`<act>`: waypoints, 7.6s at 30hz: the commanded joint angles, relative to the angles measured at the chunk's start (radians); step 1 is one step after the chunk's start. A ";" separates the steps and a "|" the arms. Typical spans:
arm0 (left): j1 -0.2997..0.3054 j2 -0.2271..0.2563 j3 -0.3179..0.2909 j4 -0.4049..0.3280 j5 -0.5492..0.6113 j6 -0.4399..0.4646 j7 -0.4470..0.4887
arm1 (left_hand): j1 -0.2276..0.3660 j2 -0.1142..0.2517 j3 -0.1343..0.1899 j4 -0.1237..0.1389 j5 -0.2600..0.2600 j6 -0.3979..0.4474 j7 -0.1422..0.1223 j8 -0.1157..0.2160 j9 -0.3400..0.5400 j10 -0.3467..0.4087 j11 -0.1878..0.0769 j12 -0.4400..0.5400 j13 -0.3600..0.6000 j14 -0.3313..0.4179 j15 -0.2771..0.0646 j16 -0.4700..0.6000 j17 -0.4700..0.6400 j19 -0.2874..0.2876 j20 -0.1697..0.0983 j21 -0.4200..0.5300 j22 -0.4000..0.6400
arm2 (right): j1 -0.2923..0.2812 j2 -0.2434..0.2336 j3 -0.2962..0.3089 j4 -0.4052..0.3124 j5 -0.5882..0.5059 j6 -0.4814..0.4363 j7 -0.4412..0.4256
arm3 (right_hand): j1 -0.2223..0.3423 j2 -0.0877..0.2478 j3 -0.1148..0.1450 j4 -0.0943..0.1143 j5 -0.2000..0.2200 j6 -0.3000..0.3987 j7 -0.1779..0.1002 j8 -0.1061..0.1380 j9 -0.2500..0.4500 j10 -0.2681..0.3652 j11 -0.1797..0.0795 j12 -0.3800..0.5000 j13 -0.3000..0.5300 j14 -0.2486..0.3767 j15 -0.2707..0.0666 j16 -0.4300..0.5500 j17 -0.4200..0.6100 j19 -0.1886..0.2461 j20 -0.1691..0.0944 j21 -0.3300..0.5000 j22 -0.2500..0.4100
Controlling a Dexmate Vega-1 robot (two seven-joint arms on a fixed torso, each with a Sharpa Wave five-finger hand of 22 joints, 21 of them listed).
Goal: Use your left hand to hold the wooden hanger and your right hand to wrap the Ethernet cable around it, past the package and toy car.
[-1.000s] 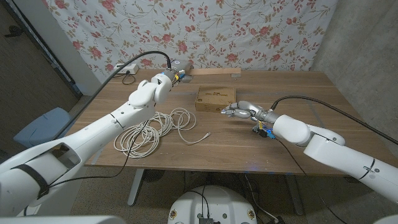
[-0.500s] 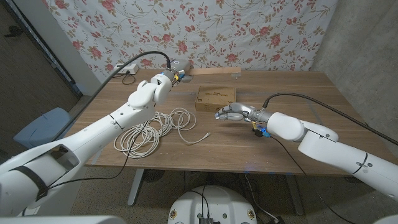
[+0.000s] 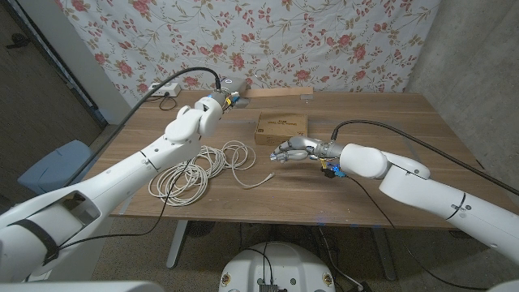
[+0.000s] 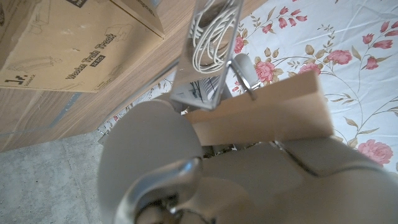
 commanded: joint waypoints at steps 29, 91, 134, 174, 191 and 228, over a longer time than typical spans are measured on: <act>-0.009 0.008 -0.006 0.031 0.004 -0.037 0.012 | -0.003 0.007 -0.004 0.003 0.015 0.014 0.001 0.003 -0.002 0.010 -0.003 -0.009 0.001 0.004 0.003 -0.003 -0.006 -0.009 0.002 0.007 -0.007 | 0.191 0.198 -0.186 0.141 -0.026 -0.083 0.126 | -0.093 -0.030 -0.078 0.032 0.026 -0.093 0.009 -0.029 0.008 -0.095 0.016 -0.032 0.022 -0.120 0.028 -0.018 0.061 -0.062 -0.019 -0.018 0.006; -0.019 0.026 -0.023 0.067 -0.027 -0.068 0.055 | -0.001 0.008 -0.011 0.001 0.027 0.021 0.000 -0.002 -0.008 0.015 -0.002 -0.024 0.003 0.003 0.002 0.000 -0.010 -0.011 0.001 0.009 -0.011 | 0.278 0.446 -0.364 0.239 -0.159 -0.310 -0.110 | -0.010 -0.041 -0.151 -0.017 0.096 0.341 0.055 0.046 0.014 0.419 0.004 0.205 0.110 0.355 -0.034 0.293 0.264 0.276 -0.008 0.122 0.010; -0.086 -0.010 0.012 0.160 -0.046 -0.110 0.056 | 0.001 0.010 -0.016 0.001 0.026 0.018 0.002 -0.005 -0.005 0.017 0.000 -0.031 0.005 0.001 0.003 -0.002 -0.023 -0.013 0.002 0.006 -0.014 | 0.210 0.380 -0.245 0.223 -0.213 -0.336 -0.327 | 0.424 0.130 0.180 0.149 0.070 0.405 0.046 0.008 0.144 0.608 -0.187 0.677 0.550 0.525 -0.186 0.584 0.801 0.258 -0.197 0.357 0.142; -0.122 -0.049 0.055 0.112 0.011 -0.121 0.011 | -0.016 -0.008 -0.015 0.016 0.042 0.033 -0.028 0.009 0.010 0.004 0.005 -0.023 0.040 -0.024 0.009 -0.014 -0.034 -0.028 -0.003 -0.024 -0.012 | -0.082 0.252 0.088 0.051 -0.371 -0.243 -0.782 | 0.447 0.109 0.170 0.212 0.068 0.427 0.003 0.085 0.310 0.520 -0.227 0.953 0.969 0.472 -0.185 0.751 0.811 0.198 -0.228 0.508 0.188; -0.116 -0.064 0.051 0.100 -0.007 -0.147 -0.010 | -0.023 -0.014 -0.018 0.017 0.054 0.040 -0.037 0.011 0.006 0.001 0.003 -0.029 0.039 -0.029 0.010 -0.021 -0.052 -0.034 -0.003 -0.041 -0.012 | -0.086 0.215 0.157 0.044 -0.437 -0.193 -0.810 | 0.449 0.101 0.161 0.217 0.071 0.422 -0.013 0.101 0.340 0.497 -0.235 0.983 0.971 0.455 -0.185 0.780 0.811 0.176 -0.237 0.528 0.190; -0.095 -0.053 0.021 0.003 -0.124 -0.176 -0.110 | -0.035 -0.028 -0.025 0.018 0.084 0.055 -0.057 0.012 -0.006 -0.013 0.000 -0.052 0.029 -0.051 0.006 -0.044 -0.068 -0.052 -0.002 -0.081 -0.026 | 0.064 0.202 0.196 0.120 -0.482 0.041 -0.681 | 0.443 0.098 0.138 0.231 0.081 0.413 -0.032 0.135 0.391 0.458 -0.234 1.037 0.970 0.414 -0.185 0.830 0.810 0.137 -0.247 0.565 0.190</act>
